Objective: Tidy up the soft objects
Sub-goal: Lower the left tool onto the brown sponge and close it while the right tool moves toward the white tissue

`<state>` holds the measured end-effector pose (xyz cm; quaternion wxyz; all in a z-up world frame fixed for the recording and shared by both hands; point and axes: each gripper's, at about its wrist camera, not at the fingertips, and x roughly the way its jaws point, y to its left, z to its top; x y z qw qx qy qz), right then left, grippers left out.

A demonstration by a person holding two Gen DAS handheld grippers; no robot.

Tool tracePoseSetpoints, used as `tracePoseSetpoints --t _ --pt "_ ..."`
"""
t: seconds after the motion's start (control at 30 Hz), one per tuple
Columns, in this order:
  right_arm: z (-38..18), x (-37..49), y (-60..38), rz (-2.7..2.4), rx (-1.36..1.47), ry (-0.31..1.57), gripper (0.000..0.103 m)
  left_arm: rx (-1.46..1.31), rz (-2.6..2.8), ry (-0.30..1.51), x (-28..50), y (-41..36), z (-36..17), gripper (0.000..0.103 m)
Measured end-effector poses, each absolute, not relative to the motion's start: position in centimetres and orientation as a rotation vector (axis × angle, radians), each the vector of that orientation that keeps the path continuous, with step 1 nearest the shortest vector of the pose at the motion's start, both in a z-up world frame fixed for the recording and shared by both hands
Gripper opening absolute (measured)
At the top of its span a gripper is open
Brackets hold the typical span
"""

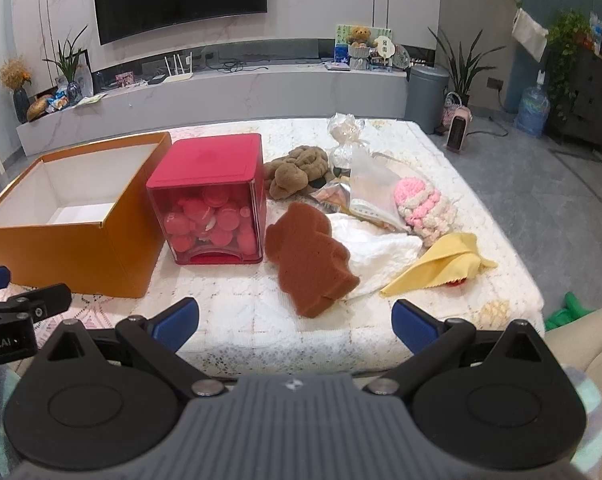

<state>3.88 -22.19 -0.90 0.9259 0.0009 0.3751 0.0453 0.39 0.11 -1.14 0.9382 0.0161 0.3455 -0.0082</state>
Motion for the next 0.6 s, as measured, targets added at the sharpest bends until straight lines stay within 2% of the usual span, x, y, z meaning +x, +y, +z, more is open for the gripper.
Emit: tracePoseSetpoints --t 0.1,0.23,0.33,0.47,0.53,0.6 --pt "-1.5 4.3 -22.8 0.087 -0.006 0.769 0.1 0.057 -0.025 0.714 1.1 -0.9 -1.5 0.085" --pt "-1.8 5.0 -24.1 0.081 -0.021 0.773 0.1 0.045 -0.102 0.749 2.3 -2.4 -1.8 0.081" --pt "-1.7 5.6 -25.9 0.06 0.0 0.759 0.098 0.038 -0.171 0.761 3.4 -3.9 -2.0 0.075" --pt "-2.1 7.0 -28.6 0.019 0.032 0.779 0.081 0.026 -0.251 0.761 4.9 -6.1 -2.3 0.075" --pt "-2.5 7.8 -30.1 0.003 0.073 0.795 0.078 0.034 -0.282 0.753 5.6 -7.4 -2.6 0.075" --pt "-3.2 8.5 -31.3 -0.001 0.119 0.819 0.067 0.039 -0.304 0.746 6.5 -8.8 -3.0 0.079"
